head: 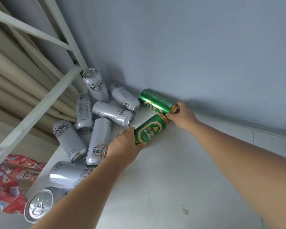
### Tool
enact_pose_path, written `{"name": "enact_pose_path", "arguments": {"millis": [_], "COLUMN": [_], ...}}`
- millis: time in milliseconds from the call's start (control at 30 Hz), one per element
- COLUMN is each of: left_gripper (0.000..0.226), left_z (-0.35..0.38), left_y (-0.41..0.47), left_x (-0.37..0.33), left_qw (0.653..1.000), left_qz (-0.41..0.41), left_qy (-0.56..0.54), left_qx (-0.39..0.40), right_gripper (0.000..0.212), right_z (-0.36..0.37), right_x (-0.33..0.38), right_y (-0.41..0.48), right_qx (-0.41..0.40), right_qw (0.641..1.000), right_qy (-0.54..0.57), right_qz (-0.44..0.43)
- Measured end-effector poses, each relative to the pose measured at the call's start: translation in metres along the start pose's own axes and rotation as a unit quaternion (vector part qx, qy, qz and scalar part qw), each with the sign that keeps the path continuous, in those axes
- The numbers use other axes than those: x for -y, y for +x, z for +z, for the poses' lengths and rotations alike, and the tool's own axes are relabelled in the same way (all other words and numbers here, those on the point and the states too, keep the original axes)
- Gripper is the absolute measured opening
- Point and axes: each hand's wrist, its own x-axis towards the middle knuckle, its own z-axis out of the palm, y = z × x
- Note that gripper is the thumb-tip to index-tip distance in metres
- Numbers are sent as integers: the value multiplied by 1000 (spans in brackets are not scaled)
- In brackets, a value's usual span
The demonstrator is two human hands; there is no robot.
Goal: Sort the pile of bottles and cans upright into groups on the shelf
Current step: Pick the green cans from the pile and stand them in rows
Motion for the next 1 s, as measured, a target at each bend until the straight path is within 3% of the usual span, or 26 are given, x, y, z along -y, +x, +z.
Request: {"name": "enact_pose_path", "arguments": {"millis": [100, 367, 533, 833, 1000], "left_gripper": [48, 52, 61, 45, 40], "left_z": [-1, -11, -11, -8, -5], "left_y": [1, 11, 16, 8, -3], "left_x": [-2, -8, -10, 0, -1], "left_qw": [999, 996, 991, 998, 995], "left_qz": [7, 0, 13, -5, 3], "left_qy": [46, 92, 124, 20, -75], "left_qx": [-1, 13, 48, 59, 67], "right_gripper": [50, 61, 53, 38, 49], "right_z": [6, 11, 1, -45, -63], "right_x": [1, 3, 4, 26, 25], "right_y": [10, 18, 8, -19, -29], "right_qx": [-3, 2, -14, -92, -118], "right_qw": [1000, 998, 994, 988, 982], "right_qy": [-28, -52, -91, -66, -56], "right_qz": [-13, -37, -64, -105, -140]}}
